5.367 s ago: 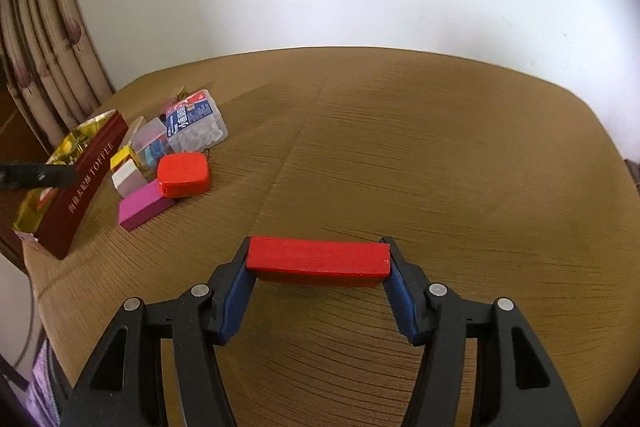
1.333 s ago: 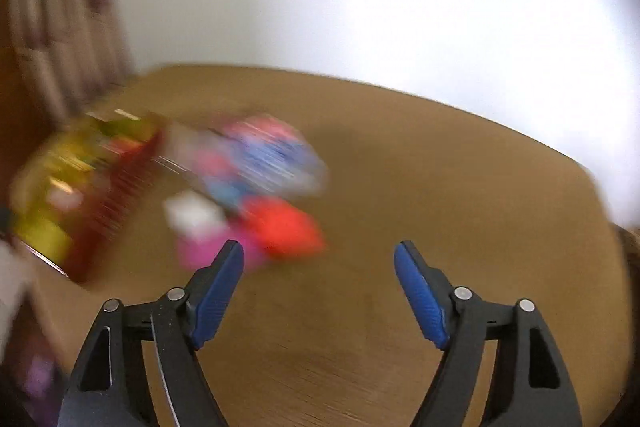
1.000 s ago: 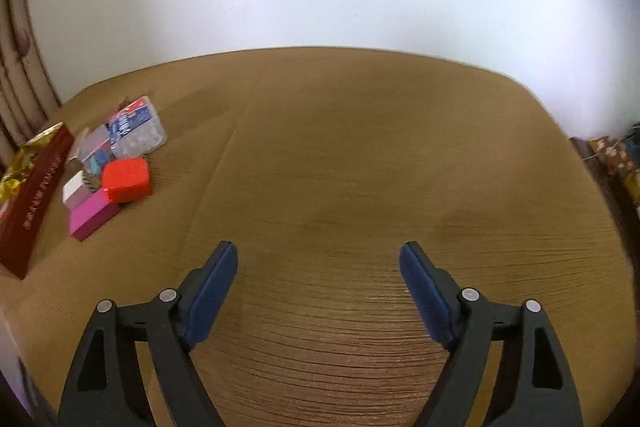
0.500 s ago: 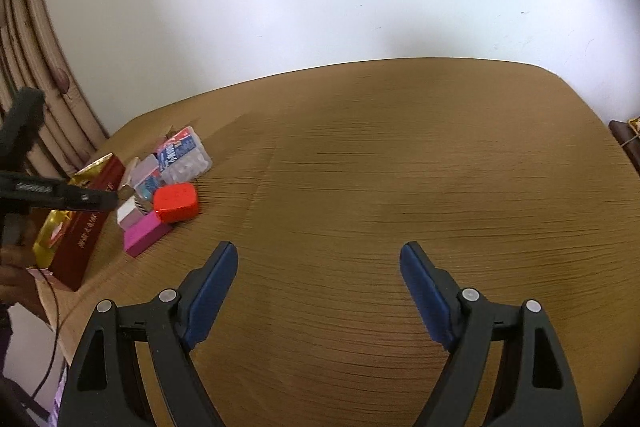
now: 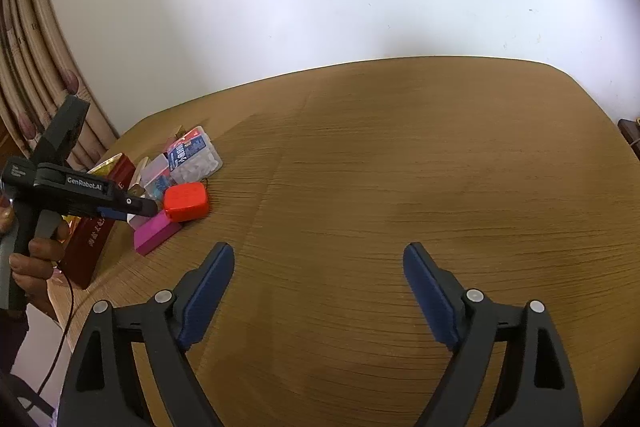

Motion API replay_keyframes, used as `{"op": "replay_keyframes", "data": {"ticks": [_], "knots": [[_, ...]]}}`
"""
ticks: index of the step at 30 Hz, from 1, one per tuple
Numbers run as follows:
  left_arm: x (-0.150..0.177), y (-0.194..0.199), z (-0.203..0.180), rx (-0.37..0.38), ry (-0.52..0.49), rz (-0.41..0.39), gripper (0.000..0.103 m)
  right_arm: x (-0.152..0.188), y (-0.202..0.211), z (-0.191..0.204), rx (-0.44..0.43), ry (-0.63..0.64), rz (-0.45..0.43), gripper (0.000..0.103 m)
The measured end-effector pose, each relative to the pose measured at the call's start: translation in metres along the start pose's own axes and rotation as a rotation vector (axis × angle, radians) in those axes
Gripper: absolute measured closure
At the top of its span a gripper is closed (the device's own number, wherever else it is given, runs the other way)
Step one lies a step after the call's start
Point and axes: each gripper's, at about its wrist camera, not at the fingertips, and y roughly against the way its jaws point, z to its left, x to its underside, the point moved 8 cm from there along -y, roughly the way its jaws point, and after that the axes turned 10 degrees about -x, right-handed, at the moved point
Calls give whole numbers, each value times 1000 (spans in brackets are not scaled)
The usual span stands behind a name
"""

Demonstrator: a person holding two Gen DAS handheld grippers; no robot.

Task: Organize rigid objects
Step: 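Close the left tool on the white cube and lift it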

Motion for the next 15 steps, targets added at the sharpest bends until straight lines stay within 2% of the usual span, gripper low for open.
{"op": "replay_keyframes", "data": {"ticks": [3,10,13,15], "knots": [[0,3,11,-13,35,-28,58,0,0,-1,2,-7,1,17],[14,32,32,-4,54,-105,59,0,-1,2,9,6,7,16],[29,57,39,22,39,-144,59,2,-12,25,-47,84,72,16],[41,71,46,26,31,-166,59,-2,-21,50,-122,119,97,16]]}}
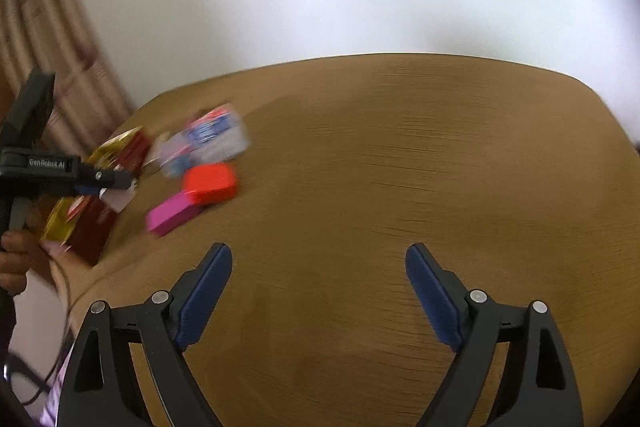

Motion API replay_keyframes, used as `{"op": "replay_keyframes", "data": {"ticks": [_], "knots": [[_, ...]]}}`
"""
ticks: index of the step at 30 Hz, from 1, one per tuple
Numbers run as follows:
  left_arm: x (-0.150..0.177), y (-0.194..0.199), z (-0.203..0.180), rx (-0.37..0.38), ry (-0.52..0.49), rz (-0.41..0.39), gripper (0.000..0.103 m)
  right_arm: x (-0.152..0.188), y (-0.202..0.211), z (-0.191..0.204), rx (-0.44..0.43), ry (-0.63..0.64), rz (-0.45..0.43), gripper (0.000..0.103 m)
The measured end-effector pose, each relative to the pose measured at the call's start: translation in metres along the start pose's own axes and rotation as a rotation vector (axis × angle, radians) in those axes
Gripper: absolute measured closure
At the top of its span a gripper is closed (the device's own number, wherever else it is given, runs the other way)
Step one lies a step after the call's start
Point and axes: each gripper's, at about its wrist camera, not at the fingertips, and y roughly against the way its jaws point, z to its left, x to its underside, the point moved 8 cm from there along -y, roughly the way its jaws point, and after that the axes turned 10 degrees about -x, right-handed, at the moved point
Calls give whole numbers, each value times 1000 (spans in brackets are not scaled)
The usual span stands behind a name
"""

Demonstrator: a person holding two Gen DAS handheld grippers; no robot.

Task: Organize rigid objects
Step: 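Close the left tool on the white cube and lift it, then drop the white cube into the tin with left tool while right tool grasps the red rounded case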

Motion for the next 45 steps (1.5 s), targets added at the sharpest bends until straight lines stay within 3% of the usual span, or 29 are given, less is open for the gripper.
{"op": "replay_keyframes", "data": {"ticks": [6,9,16,21,24,30,37,41,45], "knots": [[10,31,10,0,14,-44,59,-30,-48,39,-132,47,61,16],[5,45,18,-25,41,-74,59,-37,-76,42,-133,51,114,16],[6,61,96,-150,126,-116,59,-41,-110,40,-124,58,182,21],[14,36,135,-216,158,-58,58,-41,-128,39,-126,64,237,42],[17,25,145,-228,166,-45,59,-41,-132,42,-133,73,256,55],[12,22,157,-306,153,-80,59,-40,-128,44,-108,121,259,58],[6,41,169,-277,212,-135,58,-44,-111,38,-69,105,211,58],[16,56,175,-259,256,-180,58,-57,-90,57,-106,107,160,58],[38,69,178,-318,258,-234,58,-72,-81,104,-196,144,132,58]]}}
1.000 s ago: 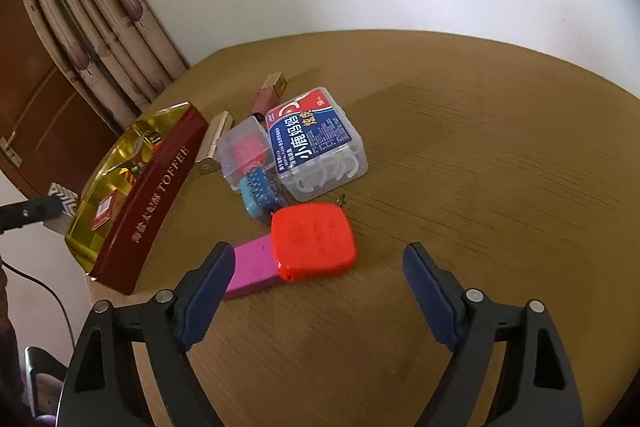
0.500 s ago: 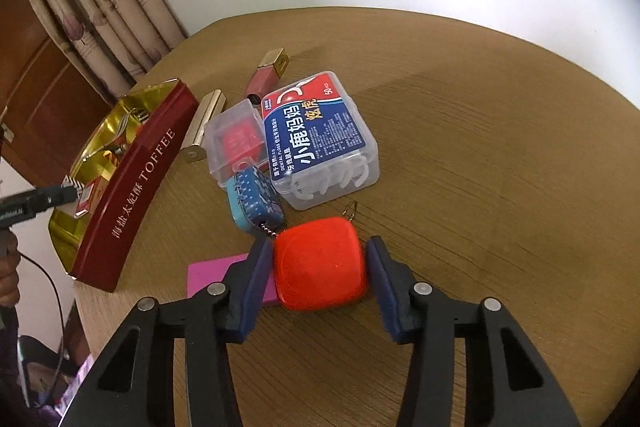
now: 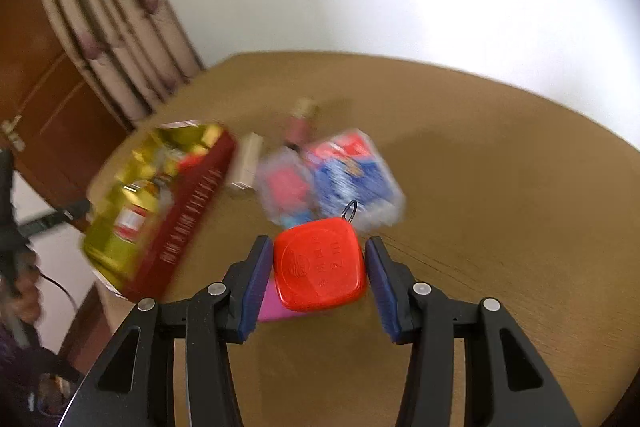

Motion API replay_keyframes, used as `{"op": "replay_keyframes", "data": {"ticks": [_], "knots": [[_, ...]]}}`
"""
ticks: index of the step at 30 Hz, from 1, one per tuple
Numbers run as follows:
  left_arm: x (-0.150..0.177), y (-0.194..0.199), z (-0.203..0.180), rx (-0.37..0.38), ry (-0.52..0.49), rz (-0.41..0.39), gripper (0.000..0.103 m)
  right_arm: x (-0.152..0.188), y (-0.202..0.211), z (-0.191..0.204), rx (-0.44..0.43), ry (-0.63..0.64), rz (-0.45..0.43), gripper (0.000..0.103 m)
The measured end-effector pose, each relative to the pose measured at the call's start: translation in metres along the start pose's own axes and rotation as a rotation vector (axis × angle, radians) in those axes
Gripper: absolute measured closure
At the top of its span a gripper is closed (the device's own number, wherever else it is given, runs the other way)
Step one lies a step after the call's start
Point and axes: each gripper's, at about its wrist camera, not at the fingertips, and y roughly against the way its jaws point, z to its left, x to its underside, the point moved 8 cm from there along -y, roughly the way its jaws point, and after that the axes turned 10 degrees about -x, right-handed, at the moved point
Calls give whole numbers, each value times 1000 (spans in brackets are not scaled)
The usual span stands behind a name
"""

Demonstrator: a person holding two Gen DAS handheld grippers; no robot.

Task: Organize rigid objects
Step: 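Drop the white cube into the tin with left tool while right tool grasps the red rounded case, then carry the red rounded case over the tin and release it with the right tool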

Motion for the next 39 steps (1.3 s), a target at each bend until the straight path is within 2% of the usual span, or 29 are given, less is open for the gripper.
{"op": "replay_keyframes", "data": {"ticks": [5,7,13,16,19,23,29,32,35,37,39], "knots": [[24,11,11,-74,-53,-88,58,-19,-34,65,-102,71,12,58],[29,11,12,-85,-72,-100,58,-31,-55,80,-111,97,31,58],[33,11,8,-25,-78,-106,58,-47,-127,92,-113,90,113,58],[35,7,10,4,-69,-82,58,-49,-153,88,-104,63,135,58],[36,3,11,54,-43,-43,58,-48,-169,86,-92,41,152,58],[35,4,12,76,-31,-41,58,-44,-182,83,-90,16,171,58],[39,3,8,84,-40,-26,58,-50,-171,82,-108,-13,142,57],[39,2,8,80,-37,-28,58,-52,-145,78,-112,-37,67,57],[39,4,8,69,-36,-34,58,-39,-89,58,-51,-85,-53,56],[40,4,7,70,-39,-36,58,-20,-59,42,17,-97,-90,50],[41,6,5,69,-45,-41,58,10,-29,22,134,-87,-99,32]]}}
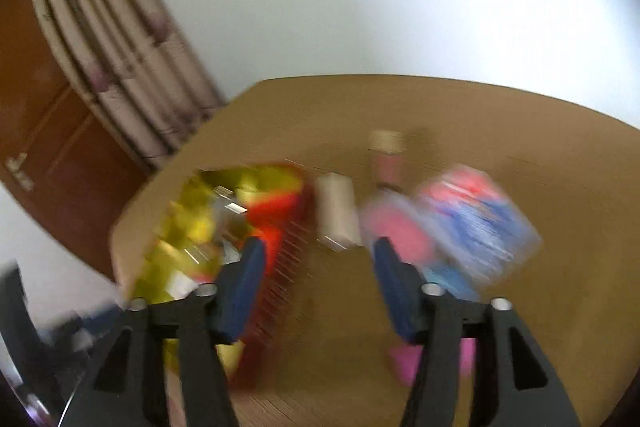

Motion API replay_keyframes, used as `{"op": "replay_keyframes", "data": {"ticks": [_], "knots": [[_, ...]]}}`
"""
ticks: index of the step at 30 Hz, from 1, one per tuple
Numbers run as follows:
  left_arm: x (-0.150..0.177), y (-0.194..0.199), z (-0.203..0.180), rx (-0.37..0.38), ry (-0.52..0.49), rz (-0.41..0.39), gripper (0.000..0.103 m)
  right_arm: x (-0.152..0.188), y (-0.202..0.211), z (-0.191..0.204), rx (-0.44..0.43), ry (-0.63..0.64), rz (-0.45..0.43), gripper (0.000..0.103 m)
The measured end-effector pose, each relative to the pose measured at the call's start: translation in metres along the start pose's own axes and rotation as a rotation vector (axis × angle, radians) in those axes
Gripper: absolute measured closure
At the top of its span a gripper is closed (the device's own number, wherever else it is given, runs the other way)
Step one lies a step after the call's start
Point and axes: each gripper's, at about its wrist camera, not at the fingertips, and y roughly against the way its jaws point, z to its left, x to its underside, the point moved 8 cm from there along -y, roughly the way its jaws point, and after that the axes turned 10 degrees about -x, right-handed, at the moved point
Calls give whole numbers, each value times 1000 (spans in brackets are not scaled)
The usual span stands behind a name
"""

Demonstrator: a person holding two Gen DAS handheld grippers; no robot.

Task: Organize rigid objects
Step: 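Carry the red rounded case over the tin and release it with the right tool, then close the right tool on the pink rectangular block and lift it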

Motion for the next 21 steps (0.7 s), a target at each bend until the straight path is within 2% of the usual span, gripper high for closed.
{"op": "replay_keyframes", "data": {"ticks": [2,4,6,8,11,13,15,17,19,20,21], "knots": [[2,0,-3,-3,-11,4,58,26,19,-20,85,27,19,30],[4,-2,-5,3,-17,11,58,48,24,-33,119,52,75,28],[6,-1,-10,-11,-35,2,58,57,23,-39,126,74,100,26],[8,-1,-14,-23,-55,-7,58,54,15,-41,98,103,118,18],[10,2,-20,-52,-89,-41,58,46,-1,-36,76,150,141,13],[9,4,-22,-68,-110,-62,58,44,-10,-36,89,174,160,13],[9,5,-27,-79,-135,-83,58,43,-21,-35,60,184,186,13],[10,6,-30,-87,-157,-90,58,43,-30,-38,84,206,201,13],[10,5,-32,-95,-176,-95,58,45,-36,-39,55,197,209,22],[10,6,-34,-102,-185,-99,58,48,-40,-40,46,190,227,44],[9,6,-35,-105,-190,-101,58,50,-43,-42,60,196,239,44]]}}
